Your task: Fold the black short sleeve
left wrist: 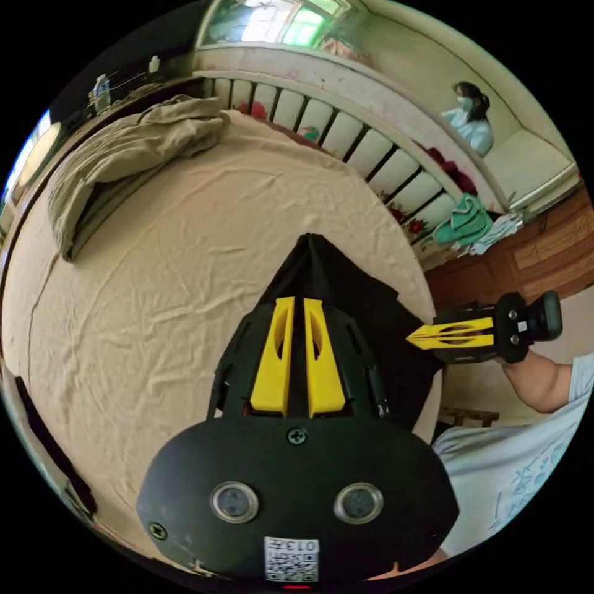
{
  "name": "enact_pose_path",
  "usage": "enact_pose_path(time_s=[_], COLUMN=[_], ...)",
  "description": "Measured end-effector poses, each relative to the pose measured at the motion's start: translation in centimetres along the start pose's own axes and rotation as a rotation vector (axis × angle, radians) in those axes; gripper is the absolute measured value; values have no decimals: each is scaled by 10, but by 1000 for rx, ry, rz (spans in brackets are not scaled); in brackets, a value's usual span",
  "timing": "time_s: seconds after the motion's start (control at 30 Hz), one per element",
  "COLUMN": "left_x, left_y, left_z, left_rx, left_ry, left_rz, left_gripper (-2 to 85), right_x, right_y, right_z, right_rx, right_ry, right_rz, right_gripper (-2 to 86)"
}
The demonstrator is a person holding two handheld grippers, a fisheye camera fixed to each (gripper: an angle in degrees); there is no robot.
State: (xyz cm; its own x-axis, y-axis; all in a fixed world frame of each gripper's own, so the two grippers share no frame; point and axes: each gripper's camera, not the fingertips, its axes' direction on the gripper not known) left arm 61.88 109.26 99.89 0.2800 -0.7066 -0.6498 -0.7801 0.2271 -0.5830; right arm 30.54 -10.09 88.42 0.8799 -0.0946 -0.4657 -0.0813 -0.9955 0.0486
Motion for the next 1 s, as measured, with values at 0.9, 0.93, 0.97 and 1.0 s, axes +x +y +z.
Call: enact_pose_path(time_s=[0.9, 0.93, 0.97, 1.0], left_x=[-36, -38, -36, -35], left_y=[-26, -29, -35, -39], left_z=[48, 51, 54, 56], left_rx=[79, 72, 79, 82], left_ry=[9, 27, 48, 61], left_rz=[-43, -28, -3, 14], left_gripper=[123, 135, 144, 147], right_x=[49, 50, 51, 52], right_y=[141, 146, 153, 159], right_z=[-57, -56, -55, -55], right_rx=[106, 111, 130, 142], right_ry=[-54, -82, -112, -129], right_rz=[391, 400, 422, 444], right_gripper=[121, 124, 129, 135])
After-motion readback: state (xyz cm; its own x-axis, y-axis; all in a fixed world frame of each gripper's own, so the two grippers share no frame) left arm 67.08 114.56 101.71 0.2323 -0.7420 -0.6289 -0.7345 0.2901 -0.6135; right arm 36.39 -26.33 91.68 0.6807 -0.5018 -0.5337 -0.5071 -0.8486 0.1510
